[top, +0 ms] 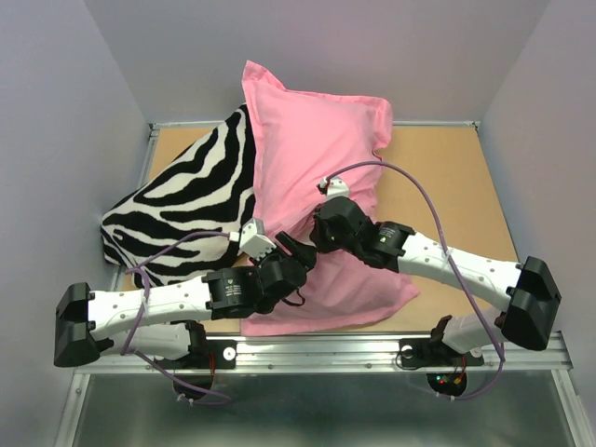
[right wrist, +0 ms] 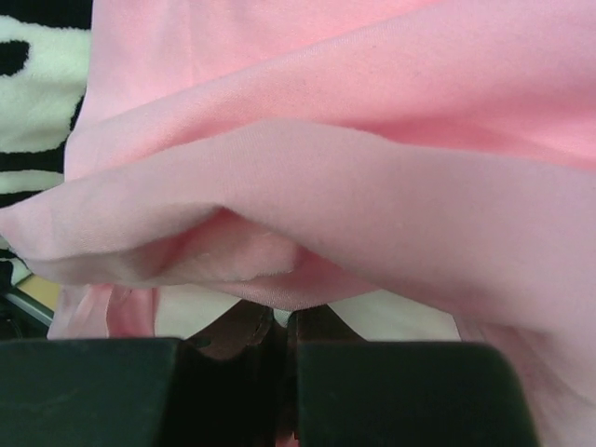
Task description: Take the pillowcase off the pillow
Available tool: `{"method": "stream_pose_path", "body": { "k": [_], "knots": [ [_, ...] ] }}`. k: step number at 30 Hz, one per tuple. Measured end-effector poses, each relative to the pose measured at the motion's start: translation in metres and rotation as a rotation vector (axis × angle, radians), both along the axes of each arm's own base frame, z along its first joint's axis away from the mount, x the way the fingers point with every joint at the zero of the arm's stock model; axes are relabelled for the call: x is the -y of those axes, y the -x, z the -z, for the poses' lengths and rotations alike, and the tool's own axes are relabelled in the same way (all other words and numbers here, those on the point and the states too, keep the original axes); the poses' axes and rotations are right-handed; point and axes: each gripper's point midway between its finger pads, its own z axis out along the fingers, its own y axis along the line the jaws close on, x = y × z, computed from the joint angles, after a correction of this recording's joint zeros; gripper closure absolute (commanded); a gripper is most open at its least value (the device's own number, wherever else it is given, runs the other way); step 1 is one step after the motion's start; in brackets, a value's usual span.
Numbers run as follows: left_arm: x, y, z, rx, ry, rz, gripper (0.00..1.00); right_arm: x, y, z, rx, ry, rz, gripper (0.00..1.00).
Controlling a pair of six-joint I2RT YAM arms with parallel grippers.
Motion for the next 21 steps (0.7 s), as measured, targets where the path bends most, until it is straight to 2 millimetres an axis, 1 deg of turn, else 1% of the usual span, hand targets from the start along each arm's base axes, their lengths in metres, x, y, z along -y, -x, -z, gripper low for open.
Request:
{"method": "stream_pose_path", "body": {
  "k": [5,6,7,10,13,15,16,17,18,21],
  "knots": [
    [-0.005,-0.001,0.005,-0.014,0.007,-0.031,0.47,-0.003,0.007,-0.005,0.051,0.022,0.016,0.99],
    [-0.006,0.0,0.009,-0.017,0.002,-0.033,0.5,-0.004,0.012,-0.009,0.077,0.03,0.022,0.99],
    [-0.007,0.0,0.013,-0.02,-0.004,-0.033,0.56,-0.005,0.016,-0.013,0.098,0.036,0.026,1.0],
    [-0.008,0.003,0.023,-0.025,-0.014,-0.004,0.64,-0.004,0.037,-0.027,0.176,0.068,0.03,1.0],
    [-0.001,0.004,0.022,-0.029,0.004,0.045,0.8,0.005,0.057,-0.039,0.257,0.116,0.04,0.99],
    [0.006,0.002,0.018,-0.024,0.011,0.088,0.87,0.011,0.061,-0.044,0.304,0.145,0.065,0.99],
    [0.009,-0.002,0.016,-0.016,0.013,0.11,0.93,0.015,0.064,-0.047,0.345,0.175,0.083,0.99],
    [0.012,-0.006,0.014,-0.013,0.015,0.132,0.97,0.018,0.066,-0.05,0.379,0.197,0.098,0.99],
    [0.018,-0.008,0.012,-0.007,0.017,0.179,1.0,0.023,0.066,-0.055,0.423,0.231,0.124,0.99],
    [0.028,-0.025,0.009,0.015,-0.006,0.302,1.0,0.028,0.061,-0.067,0.502,0.301,0.186,0.99]
  ]
}}
